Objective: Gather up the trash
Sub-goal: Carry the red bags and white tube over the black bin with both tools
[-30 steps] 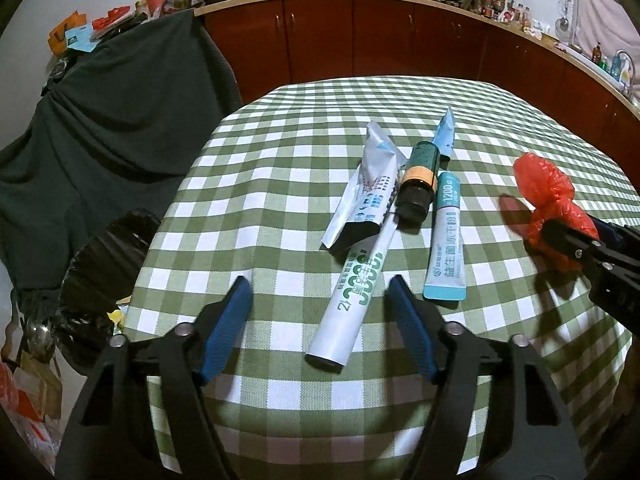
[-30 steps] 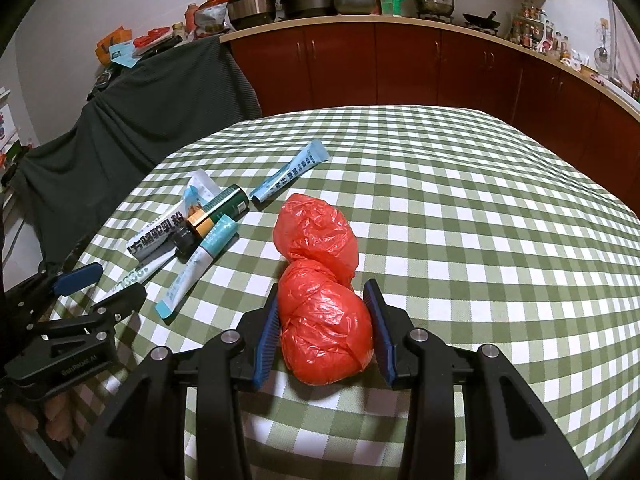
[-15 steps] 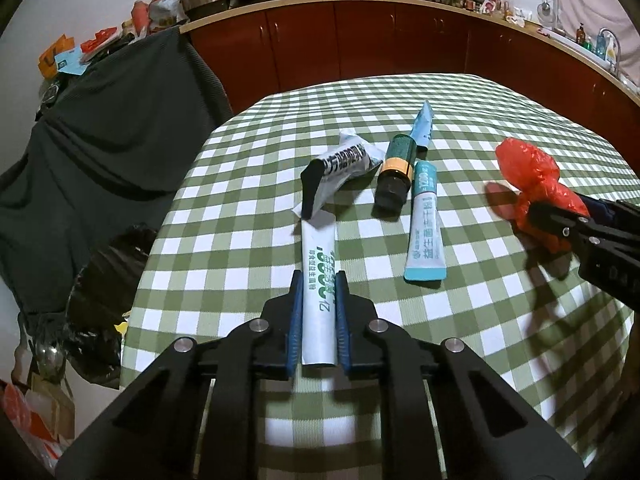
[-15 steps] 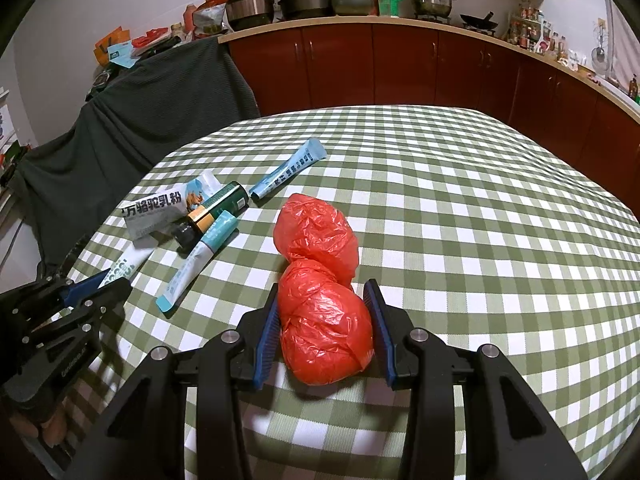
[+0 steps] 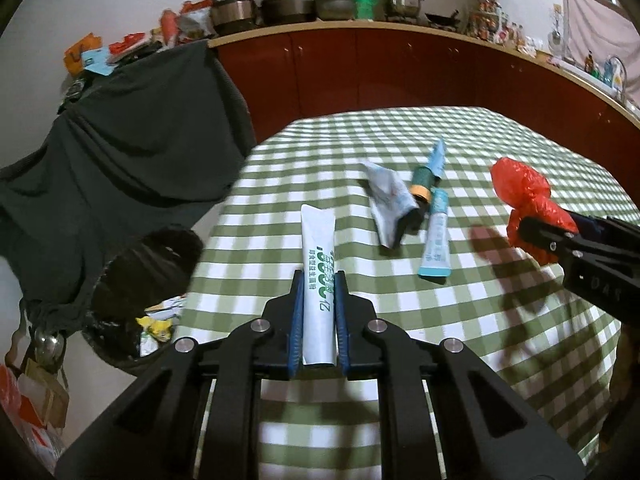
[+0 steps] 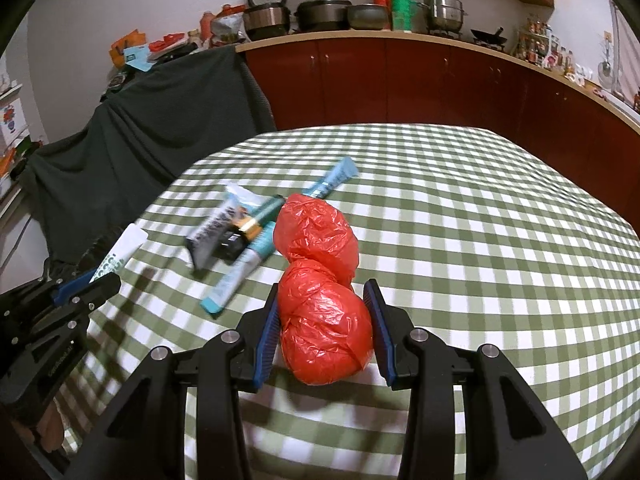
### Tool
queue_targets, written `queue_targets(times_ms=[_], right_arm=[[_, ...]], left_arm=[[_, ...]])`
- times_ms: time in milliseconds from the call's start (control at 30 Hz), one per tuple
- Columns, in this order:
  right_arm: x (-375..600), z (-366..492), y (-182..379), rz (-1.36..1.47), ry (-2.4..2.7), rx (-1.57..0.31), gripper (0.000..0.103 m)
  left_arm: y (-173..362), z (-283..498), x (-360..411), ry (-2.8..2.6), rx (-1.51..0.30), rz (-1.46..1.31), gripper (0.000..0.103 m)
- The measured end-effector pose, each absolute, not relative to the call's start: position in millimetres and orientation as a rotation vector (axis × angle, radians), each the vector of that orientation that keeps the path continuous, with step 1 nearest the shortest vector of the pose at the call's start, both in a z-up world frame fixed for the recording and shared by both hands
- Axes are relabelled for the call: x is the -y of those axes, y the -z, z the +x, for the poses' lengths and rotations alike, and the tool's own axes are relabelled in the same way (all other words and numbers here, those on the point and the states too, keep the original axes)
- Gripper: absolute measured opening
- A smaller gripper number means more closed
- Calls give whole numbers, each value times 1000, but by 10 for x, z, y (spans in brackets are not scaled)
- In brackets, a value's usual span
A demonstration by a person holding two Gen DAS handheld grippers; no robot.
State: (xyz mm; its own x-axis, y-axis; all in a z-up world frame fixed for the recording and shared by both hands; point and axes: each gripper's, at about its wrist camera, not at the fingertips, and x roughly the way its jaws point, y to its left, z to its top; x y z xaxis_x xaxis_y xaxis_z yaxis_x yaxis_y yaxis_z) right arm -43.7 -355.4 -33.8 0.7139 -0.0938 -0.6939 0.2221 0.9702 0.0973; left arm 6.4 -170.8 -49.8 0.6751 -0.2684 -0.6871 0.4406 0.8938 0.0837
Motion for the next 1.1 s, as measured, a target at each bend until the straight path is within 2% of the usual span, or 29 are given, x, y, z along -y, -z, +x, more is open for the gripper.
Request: queue_targets(times_ms=[633,1100], right_arm=[[2294,188,80,141,-90,-693,41],[1571,735,109,76,-219,-710,41]], left_arm=[[189,380,439,86,-660,115,14],[354,768,-229,-85,-688,52,14]])
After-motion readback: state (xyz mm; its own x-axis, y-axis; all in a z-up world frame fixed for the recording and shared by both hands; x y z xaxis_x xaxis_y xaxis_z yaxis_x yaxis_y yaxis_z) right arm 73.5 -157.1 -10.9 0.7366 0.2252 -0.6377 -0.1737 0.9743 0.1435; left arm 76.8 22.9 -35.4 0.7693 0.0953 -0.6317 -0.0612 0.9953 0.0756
